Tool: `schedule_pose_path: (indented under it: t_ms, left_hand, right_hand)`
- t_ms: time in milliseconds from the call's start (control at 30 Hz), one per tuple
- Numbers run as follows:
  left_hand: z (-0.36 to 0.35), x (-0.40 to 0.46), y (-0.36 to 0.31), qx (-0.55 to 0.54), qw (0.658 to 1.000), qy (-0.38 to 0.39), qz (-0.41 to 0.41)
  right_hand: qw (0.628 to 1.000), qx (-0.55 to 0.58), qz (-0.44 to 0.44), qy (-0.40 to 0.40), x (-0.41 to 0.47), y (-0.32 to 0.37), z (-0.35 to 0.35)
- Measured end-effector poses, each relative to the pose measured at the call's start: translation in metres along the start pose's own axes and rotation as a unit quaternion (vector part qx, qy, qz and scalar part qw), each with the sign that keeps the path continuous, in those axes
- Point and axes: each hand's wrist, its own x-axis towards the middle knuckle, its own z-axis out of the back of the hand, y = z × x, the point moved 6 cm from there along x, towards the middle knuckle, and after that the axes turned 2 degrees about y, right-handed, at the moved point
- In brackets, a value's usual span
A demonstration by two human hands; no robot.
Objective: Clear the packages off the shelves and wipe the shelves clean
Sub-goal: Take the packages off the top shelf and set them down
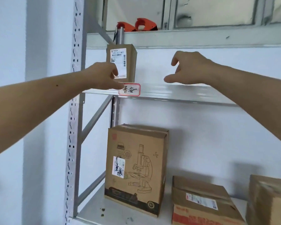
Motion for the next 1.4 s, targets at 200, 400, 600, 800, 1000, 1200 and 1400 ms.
schedule_pose_path:
  t_ms: [200, 400, 600, 800, 1000, 1200, 1400]
  left_hand:
    - [0.005, 0.058, 0.053, -0.07, 0.994, -0.047, 0.065]
    - [-0.013, 0.111, 0.091, -0.094, 0.991, -0.029, 0.096]
    - [-0.028, 0.153, 0.106, -0.116, 0.99, -0.012, 0.074]
    - [-0.037, 0.185, 0.125, -0.198, 0.977, 0.033, 0.069]
    - [-0.045, 0.203, 0.13, -0.24, 0.967, 0.081, 0.023]
    - [-0.038, 0.205, 0.121, -0.273, 0.959, 0.075, -0.014]
    - [-0.019, 0.204, 0.077, -0.303, 0.948, 0.059, -0.08]
  right_hand:
    - [0.998, 0.06, 0.016, -0.017, 0.086, 0.028, -0.025]
    - [0.995, 0.102, -0.001, -0.009, 0.165, 0.051, -0.057]
    - [0.974, 0.219, -0.031, 0.045, 0.221, 0.069, -0.091]
    - [0.955, 0.274, -0.057, 0.1, 0.256, 0.072, -0.107]
    - [0.936, 0.307, -0.047, 0.167, 0.271, 0.073, -0.127]
    - [0.939, 0.308, -0.043, 0.146, 0.266, 0.065, -0.115]
    - [0.953, 0.288, -0.062, 0.065, 0.23, 0.041, -0.063]
